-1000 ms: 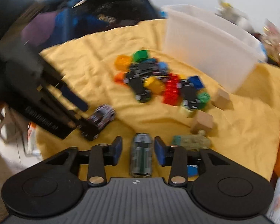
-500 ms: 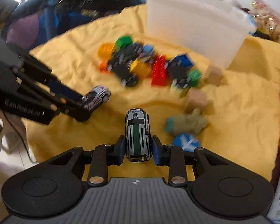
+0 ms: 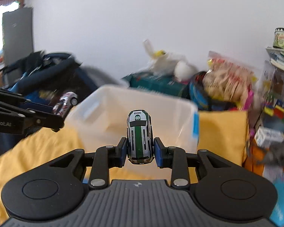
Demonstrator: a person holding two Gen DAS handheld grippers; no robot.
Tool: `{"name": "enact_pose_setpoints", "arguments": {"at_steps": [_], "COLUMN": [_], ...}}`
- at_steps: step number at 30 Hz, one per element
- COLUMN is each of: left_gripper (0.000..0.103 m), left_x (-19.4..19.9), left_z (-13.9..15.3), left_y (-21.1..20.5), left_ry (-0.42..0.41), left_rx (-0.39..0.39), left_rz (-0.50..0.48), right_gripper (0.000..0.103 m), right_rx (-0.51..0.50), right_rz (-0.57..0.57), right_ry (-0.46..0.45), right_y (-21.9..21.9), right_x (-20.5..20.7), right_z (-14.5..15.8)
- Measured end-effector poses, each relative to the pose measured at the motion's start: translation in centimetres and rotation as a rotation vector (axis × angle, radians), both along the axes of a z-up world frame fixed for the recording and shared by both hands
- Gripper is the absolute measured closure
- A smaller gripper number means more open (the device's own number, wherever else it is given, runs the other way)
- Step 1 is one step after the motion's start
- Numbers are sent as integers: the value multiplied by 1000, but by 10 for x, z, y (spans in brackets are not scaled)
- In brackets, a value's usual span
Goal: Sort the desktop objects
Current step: 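Open both tools to drop the cars into the bin and withdraw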
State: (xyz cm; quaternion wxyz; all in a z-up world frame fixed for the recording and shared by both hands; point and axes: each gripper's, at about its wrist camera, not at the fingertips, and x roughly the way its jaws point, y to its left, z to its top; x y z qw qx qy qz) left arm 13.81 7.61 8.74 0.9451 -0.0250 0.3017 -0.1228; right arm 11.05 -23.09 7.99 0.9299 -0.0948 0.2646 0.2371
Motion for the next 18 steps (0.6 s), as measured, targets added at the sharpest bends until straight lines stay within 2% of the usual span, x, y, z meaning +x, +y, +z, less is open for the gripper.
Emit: {"name": "enact_pose_setpoints", "arguments": {"at_steps": [2, 5, 7, 8, 10, 14, 16, 18], "left_gripper": [71, 70, 67, 66, 53, 37, 31, 29], "left_x": [24, 43, 46, 41, 26, -12, -30, -49], "left_z": [-13, -35, -44, -44, -40, -29, -32, -43], "left_y": [5, 1, 1, 2, 4, 5, 4, 1], "left_ry": [42, 88, 115, 110, 71, 4, 6, 42], "left_rx": [-15, 42, 41, 29, 5, -9, -13, -1], "left_rz": [22, 30, 19, 7, -12, -30, -61, -108], "right_gripper": [70, 70, 69, 68, 59, 59, 58, 56], "right_rx": [25, 53, 46, 48, 52, 93, 79, 72], "right_rz": [-36, -78, -98, -104, -110, -80, -61, -34], "right_ry": [-9, -2, 33, 49, 87, 75, 44, 20], "right_y": [4, 9, 14, 16, 18, 11, 9, 6], "right_x": [20, 43, 52, 55, 61, 50, 39, 26], "right_z": [1, -5, -17, -24, -37, -38, -34, -30]}}
